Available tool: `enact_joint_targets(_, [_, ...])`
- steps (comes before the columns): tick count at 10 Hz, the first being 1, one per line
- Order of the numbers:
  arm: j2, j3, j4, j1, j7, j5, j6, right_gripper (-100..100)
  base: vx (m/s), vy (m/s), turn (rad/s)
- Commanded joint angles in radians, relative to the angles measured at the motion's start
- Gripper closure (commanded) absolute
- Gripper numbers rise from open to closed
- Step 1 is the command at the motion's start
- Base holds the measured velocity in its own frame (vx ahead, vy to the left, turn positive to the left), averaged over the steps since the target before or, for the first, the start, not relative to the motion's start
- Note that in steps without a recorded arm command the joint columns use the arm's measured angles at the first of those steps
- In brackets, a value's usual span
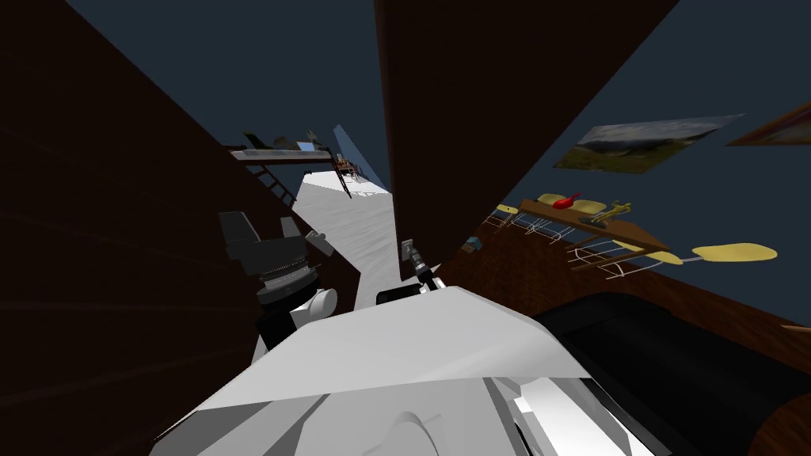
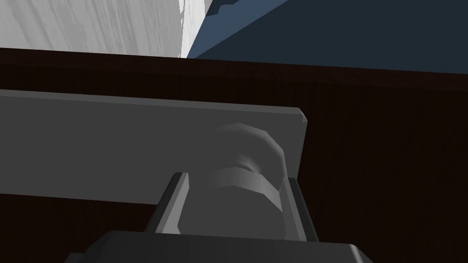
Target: Push the door open
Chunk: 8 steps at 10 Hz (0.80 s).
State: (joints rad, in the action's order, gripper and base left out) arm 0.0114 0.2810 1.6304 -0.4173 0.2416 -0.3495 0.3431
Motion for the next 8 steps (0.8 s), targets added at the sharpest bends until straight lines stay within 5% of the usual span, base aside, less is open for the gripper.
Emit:
enact_joint_targets(1, [0.000, 0.000, 0.000, -0.001, 0.000, 0.000, 0.000, 100, -0.016, -0.004, -0.003])
enact_joint_targets(3, [0.000, 0.000, 0.000, -0.001, 0.000, 0.000, 0.000, 100, -0.005, -0.001, -0.002])
enact_joint_targets(8, [0.043, -0.019, -0.105, 0.084, -0.028, 0.043, 0.019, 100, 0.043, -0.032, -0.070])
